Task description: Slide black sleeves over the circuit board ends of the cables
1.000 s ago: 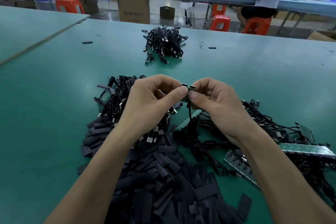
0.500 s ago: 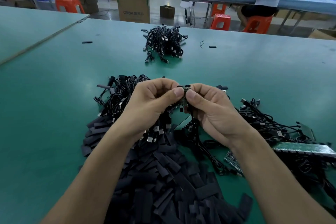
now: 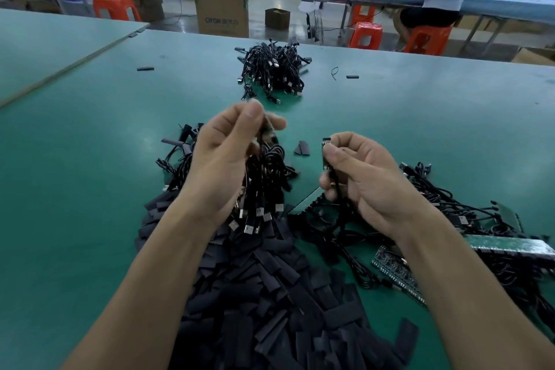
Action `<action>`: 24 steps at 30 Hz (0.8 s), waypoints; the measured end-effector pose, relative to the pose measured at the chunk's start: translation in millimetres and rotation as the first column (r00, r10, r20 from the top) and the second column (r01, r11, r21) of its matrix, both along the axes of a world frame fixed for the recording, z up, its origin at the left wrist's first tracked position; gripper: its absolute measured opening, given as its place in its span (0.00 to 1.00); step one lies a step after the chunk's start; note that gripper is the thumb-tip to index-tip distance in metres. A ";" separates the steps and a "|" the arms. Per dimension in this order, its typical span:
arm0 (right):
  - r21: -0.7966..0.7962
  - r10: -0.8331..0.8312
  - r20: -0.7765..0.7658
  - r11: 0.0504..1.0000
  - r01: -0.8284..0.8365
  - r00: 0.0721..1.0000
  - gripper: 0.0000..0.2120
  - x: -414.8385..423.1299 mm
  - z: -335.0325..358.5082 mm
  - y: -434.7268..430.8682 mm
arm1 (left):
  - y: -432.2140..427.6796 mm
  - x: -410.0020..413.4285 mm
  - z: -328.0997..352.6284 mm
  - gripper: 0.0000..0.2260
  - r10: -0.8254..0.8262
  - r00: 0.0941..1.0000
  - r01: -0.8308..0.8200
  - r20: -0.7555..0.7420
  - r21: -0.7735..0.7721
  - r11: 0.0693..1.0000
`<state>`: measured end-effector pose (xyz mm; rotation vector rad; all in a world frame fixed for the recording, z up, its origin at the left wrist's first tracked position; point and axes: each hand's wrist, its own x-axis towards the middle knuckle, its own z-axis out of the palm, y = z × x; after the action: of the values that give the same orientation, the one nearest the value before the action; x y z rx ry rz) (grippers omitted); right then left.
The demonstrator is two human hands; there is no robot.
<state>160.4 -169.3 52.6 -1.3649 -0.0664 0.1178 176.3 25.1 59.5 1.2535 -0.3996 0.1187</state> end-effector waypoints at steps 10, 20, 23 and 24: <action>-0.954 0.164 0.163 0.277 0.113 0.973 0.17 -3.2 -8.5 8.0 | -4.5 -0.2 -4.9 0.09 0.199 0.974 -0.213 0.105 0.147 0.966; -0.955 0.397 0.298 0.120 0.273 0.868 0.11 -11.6 -12.2 27.7 | -4.9 9.5 -16.4 0.17 0.201 0.979 -0.198 0.027 0.341 0.919; -0.974 0.447 0.223 0.135 0.182 0.866 0.04 -17.3 -5.1 33.5 | -4.4 8.9 -16.7 0.18 0.210 0.977 -0.208 0.034 0.360 0.910; -0.986 0.445 0.140 0.148 0.082 0.884 0.04 -18.7 -3.1 34.6 | -4.3 8.8 -17.4 0.18 0.215 0.976 -0.215 0.043 0.368 0.905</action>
<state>141.6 -134.7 49.6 -2.7699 -0.6480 0.0753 185.1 20.8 42.1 1.6721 -0.2899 0.2405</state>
